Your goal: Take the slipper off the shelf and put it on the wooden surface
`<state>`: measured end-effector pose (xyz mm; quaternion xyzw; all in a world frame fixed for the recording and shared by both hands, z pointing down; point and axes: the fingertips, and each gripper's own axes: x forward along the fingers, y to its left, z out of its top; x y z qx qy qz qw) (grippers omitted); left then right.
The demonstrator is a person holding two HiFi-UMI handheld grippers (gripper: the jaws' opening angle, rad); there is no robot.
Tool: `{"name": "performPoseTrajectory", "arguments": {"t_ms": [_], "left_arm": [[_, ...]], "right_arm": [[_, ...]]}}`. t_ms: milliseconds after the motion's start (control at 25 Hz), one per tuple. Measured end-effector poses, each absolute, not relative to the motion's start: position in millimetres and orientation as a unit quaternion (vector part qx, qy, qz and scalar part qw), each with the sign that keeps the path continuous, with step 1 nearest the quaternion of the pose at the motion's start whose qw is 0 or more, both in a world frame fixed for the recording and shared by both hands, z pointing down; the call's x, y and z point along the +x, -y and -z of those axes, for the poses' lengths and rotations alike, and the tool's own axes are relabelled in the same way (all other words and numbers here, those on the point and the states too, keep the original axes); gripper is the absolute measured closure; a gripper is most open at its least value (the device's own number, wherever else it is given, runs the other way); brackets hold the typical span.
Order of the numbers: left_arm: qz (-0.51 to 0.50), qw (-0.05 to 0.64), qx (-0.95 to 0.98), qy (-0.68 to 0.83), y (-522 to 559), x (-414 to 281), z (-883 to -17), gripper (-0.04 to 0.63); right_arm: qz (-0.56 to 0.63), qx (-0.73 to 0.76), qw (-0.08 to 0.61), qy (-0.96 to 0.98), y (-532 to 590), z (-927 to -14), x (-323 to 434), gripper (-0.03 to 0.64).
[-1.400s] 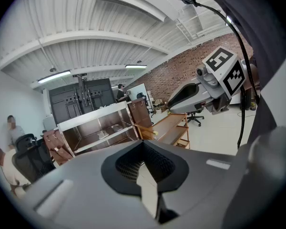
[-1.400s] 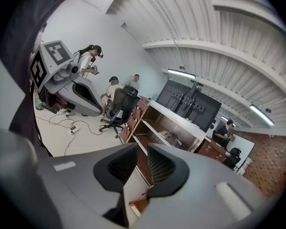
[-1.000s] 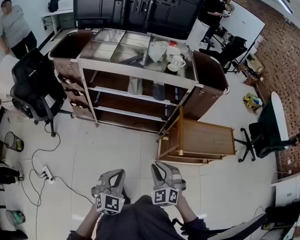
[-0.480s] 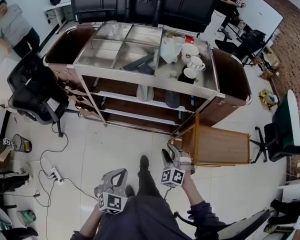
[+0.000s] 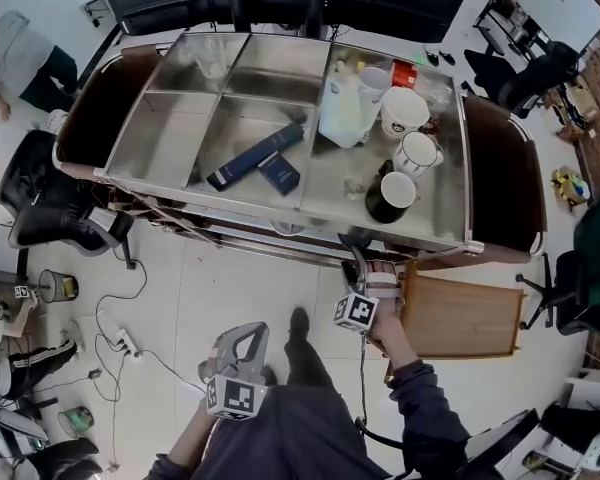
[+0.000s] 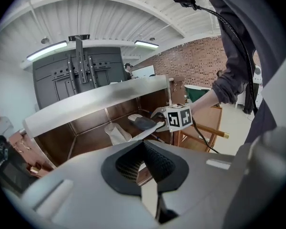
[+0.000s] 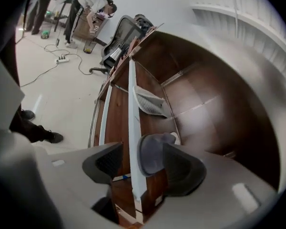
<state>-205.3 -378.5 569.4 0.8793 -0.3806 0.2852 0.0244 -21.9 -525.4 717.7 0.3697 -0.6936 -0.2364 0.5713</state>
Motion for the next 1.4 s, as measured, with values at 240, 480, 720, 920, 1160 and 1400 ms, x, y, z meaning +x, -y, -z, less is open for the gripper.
{"name": "performPoseTrajectory", "arguments": {"t_ms": [240,480,720,920,1160,1400], "left_arm": [[-0.299,0.038,0.876,0.376,414.8,-182.2,-585.3,0.580],[-0.298,0.043,0.869,0.392,414.1,-188.1,-588.6,0.580],[-0.287,0.033,0.869,0.403,367.7,-191.0,-587.0,0.580],[-0.265,0.007,0.870,0.415,292.8,-190.5,-577.2,0.580],[-0.249,-0.004,0.872,0.422,154.7,-183.1,-571.9,0.578],[-0.250,0.003,0.876,0.412,54.9,-165.4,-571.4,0.579]], "right_arm": [[0.250,0.333,0.601,0.682,570.2,-758.5,-5.1,0.347],[0.269,0.341,0.594,0.677,565.9,-755.8,-3.1,0.497],[0.310,0.385,0.542,0.680,524.2,-701.4,-11.0,0.545],[0.344,0.405,0.511,0.676,435.8,-657.2,-15.0,0.546],[0.374,0.413,0.486,0.673,268.7,-613.7,-7.5,0.546],[0.347,0.422,0.499,0.673,125.7,-608.7,35.3,0.546]]}}
